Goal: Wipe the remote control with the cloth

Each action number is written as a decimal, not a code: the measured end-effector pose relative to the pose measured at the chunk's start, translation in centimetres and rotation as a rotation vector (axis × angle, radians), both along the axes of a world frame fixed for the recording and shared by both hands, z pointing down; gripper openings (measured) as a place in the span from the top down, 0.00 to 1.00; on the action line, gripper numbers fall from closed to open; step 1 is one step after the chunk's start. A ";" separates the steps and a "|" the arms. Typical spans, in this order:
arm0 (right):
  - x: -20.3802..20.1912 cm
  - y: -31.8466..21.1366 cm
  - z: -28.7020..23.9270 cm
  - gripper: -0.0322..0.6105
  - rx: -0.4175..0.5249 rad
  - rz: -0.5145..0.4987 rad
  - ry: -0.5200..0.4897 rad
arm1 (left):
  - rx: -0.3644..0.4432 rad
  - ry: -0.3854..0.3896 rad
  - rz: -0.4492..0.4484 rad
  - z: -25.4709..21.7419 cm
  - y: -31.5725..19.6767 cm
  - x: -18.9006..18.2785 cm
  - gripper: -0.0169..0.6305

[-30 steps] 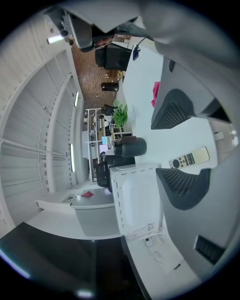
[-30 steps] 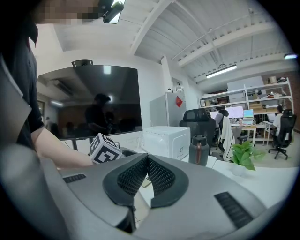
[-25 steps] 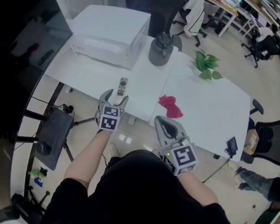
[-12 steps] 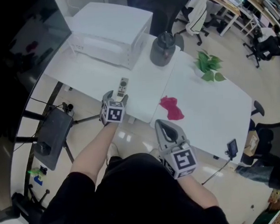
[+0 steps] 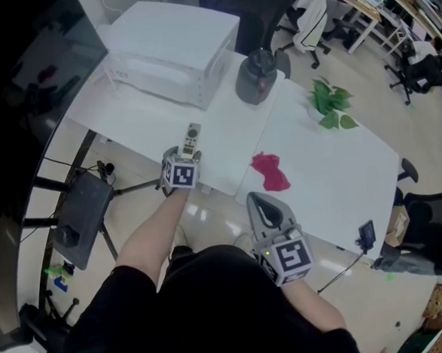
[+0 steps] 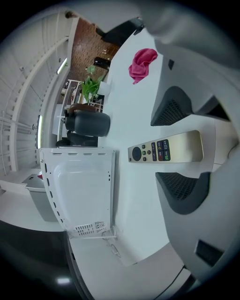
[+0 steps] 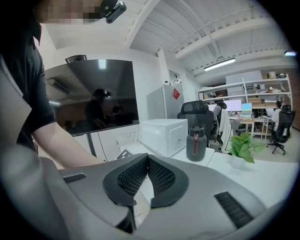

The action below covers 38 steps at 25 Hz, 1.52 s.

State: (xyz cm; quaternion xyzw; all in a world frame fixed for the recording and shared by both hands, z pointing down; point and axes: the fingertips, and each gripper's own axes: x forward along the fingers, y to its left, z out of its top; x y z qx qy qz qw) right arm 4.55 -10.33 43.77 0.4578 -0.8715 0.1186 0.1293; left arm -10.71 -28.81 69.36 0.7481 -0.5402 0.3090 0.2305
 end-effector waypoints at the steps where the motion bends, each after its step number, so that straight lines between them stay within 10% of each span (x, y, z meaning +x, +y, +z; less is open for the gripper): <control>1: 0.1 0.0 0.0 0.95 -0.003 0.003 -0.003 | -0.008 0.004 0.004 0.0 -0.1 0.2 0.49; 18: 0.9 -0.1 0.5 0.95 -0.036 0.030 -0.018 | -0.140 -0.061 -0.033 2.5 0.3 -0.7 0.65; 38: 0.9 0.1 -0.5 0.95 0.007 0.037 -0.035 | 0.249 0.035 0.233 -11.8 4.5 3.7 0.65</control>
